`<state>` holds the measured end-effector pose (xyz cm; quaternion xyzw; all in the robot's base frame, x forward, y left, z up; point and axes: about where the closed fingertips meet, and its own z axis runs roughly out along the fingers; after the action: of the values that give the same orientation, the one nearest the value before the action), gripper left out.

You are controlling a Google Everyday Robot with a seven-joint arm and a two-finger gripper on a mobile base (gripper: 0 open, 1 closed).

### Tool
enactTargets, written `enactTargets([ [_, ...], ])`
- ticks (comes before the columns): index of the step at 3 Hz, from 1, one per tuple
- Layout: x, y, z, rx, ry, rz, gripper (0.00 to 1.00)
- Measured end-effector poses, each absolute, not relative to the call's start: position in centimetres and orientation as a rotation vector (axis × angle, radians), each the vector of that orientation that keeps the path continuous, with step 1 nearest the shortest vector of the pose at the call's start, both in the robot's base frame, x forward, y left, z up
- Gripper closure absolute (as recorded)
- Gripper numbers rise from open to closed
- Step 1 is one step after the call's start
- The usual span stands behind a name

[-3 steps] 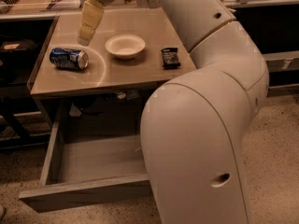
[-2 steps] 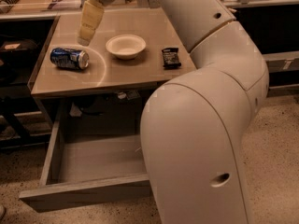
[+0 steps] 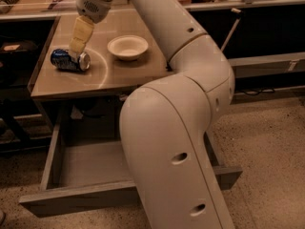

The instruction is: Place pepsi can into top drawer

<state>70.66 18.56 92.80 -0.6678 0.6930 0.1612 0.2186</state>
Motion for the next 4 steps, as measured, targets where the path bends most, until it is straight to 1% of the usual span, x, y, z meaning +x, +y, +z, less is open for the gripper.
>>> enactTargets([
  [2,72.4,20.7,90.1,-1.848,1.944,0.493,0.0],
  [4,71.8,24.3,88.3,-1.919,1.927,0.522,0.0],
])
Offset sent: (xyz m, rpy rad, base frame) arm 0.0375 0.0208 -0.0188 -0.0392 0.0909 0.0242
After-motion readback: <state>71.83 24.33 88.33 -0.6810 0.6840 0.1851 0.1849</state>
